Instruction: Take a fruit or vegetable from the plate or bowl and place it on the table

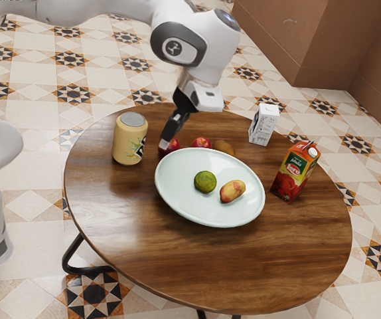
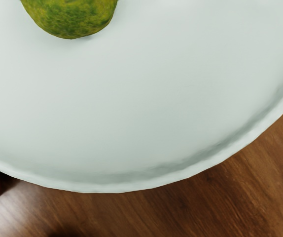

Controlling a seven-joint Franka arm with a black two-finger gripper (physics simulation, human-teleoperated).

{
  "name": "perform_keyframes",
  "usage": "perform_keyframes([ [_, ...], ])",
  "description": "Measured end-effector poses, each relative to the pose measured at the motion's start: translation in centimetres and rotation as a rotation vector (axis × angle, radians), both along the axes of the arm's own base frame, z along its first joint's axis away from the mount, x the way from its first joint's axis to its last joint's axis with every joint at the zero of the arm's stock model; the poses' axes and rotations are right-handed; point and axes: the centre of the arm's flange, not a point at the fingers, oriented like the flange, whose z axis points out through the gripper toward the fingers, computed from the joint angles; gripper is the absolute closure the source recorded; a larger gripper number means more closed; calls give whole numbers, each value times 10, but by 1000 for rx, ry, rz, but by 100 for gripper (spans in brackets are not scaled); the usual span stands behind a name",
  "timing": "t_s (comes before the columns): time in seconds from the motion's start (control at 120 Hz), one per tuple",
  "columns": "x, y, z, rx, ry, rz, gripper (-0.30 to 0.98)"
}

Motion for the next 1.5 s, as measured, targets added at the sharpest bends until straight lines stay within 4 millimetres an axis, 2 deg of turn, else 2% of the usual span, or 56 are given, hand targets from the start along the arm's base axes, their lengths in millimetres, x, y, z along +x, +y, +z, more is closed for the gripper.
perform_keyframes([
  [0.15, 5, -33, -6, -15, -19, -37, 0],
  [0.267, 24, -56, -22, -3, -24, -33, 0],
  [0.342, 36, -63, -32, 7, -23, -23, 0],
  [0.45, 45, -54, -37, 4, -35, 5, 0],
  [0.625, 61, -17, -35, 5, -56, 70, 0],
  [0.825, 87, 13, -61, 19, -32, 134, 0],
  [0.883, 91, 10, -66, 11, -29, 127, 0],
  [1.008, 91, -18, -68, -5, -31, 67, 0],
  [1.075, 90, -26, -67, -11, -32, 45, 0],
  [1.275, 95, -19, -77, -8, -23, 42, 0],
  [1.5, 99, -23, -87, -8, -14, 25, 0],
])
